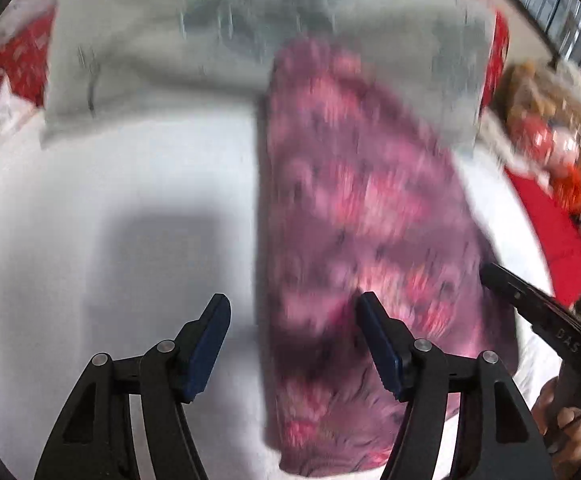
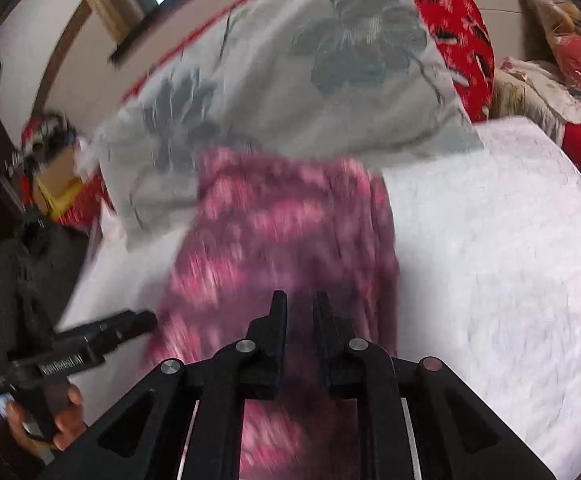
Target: Fold small clothes
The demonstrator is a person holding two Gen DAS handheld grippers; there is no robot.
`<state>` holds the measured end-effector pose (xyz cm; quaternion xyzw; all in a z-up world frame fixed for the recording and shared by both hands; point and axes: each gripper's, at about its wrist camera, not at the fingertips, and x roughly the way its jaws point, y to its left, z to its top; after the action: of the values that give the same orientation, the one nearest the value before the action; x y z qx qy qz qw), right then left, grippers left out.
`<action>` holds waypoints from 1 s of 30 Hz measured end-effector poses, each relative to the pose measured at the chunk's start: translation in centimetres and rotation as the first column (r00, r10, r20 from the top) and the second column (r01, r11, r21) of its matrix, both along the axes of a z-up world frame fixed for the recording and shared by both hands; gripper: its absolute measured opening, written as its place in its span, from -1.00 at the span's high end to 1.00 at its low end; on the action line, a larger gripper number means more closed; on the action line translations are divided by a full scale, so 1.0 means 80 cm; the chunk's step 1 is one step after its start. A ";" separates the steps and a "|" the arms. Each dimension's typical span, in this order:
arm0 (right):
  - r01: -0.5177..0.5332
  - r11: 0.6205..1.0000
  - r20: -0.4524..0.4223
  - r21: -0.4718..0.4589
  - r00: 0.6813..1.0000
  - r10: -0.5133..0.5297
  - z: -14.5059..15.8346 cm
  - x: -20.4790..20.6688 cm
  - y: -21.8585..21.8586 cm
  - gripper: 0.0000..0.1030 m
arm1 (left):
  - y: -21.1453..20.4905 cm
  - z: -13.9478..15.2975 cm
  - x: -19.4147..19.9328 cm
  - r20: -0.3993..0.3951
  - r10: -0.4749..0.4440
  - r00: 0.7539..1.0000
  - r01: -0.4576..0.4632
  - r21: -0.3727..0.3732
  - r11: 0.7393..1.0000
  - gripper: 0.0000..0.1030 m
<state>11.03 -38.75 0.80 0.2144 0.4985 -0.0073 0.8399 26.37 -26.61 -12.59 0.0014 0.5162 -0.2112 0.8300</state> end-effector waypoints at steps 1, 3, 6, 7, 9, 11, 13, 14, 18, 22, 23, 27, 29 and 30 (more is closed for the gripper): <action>-0.007 1.000 -0.025 -0.007 1.000 0.007 -0.008 -0.002 0.002 0.73 | -0.001 -0.012 -0.004 -0.020 -0.006 1.000 0.006 0.010 1.000 -0.38; 0.003 1.000 0.000 -0.020 1.000 -0.003 -0.009 -0.009 0.006 0.73 | -0.001 -0.007 -0.013 0.028 -0.018 0.999 0.017 0.022 1.000 -0.38; 0.014 1.000 -0.018 -0.001 1.000 -0.014 0.006 0.002 0.003 0.67 | 0.002 0.011 -0.006 -0.019 -0.038 0.999 0.038 -0.018 0.999 -0.16; 0.024 1.000 0.006 -0.001 1.000 -0.024 0.014 0.007 -0.003 0.67 | 0.006 0.020 0.001 -0.022 -0.028 0.999 0.027 -0.056 0.998 -0.15; 0.058 0.998 0.063 -0.010 0.996 -0.057 0.033 0.025 -0.016 0.64 | 0.010 0.038 0.020 -0.005 0.015 1.000 -0.015 -0.099 0.995 -0.15; 0.085 0.996 0.092 -0.008 0.992 -0.084 0.044 0.054 -0.026 0.49 | 0.004 0.050 0.046 0.003 0.043 0.999 -0.042 -0.107 0.993 -0.15; 0.086 0.996 0.098 -0.017 0.992 -0.084 0.044 0.084 -0.030 0.44 | -0.005 0.057 0.073 0.013 0.058 0.998 -0.056 -0.102 0.993 -0.15; 0.084 0.996 0.096 -0.020 0.992 -0.082 0.042 0.096 -0.032 0.44 | -0.010 0.057 0.086 0.015 0.067 0.998 -0.065 -0.090 0.994 -0.15; 0.091 0.996 0.091 -0.021 0.992 -0.089 0.021 0.143 -0.034 0.44 | -0.036 0.038 0.136 -0.004 0.098 0.995 -0.098 -0.063 0.993 -0.16; 0.127 0.990 -0.013 -0.057 0.992 -0.128 -0.032 0.176 -0.042 0.50 | -0.046 -0.004 0.169 -0.076 0.132 0.988 -0.135 -0.037 0.990 -0.46; 0.129 0.987 -0.069 -0.093 0.988 -0.136 -0.049 0.182 -0.044 0.51 | -0.044 -0.013 0.174 -0.096 0.146 0.985 -0.152 -0.050 0.987 -0.57; 0.177 0.982 -0.082 -0.071 0.980 -0.183 -0.065 0.190 -0.057 0.58 | -0.045 -0.013 0.179 -0.082 0.150 0.985 -0.155 -0.063 0.986 -0.59; 0.169 0.983 -0.078 -0.077 0.981 -0.175 -0.058 0.190 -0.054 0.58 | -0.043 -0.007 0.176 -0.087 0.139 0.986 -0.145 -0.076 0.986 -0.43; 0.168 0.983 -0.071 -0.070 0.982 -0.172 -0.053 0.187 -0.053 0.52 | -0.040 -0.003 0.175 -0.090 0.134 0.987 -0.142 -0.092 0.986 -0.36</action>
<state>26.00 -43.02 -3.42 0.2291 0.5099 -0.1031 0.8227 40.34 -29.80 -12.81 -0.0838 0.5383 -0.1782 0.8194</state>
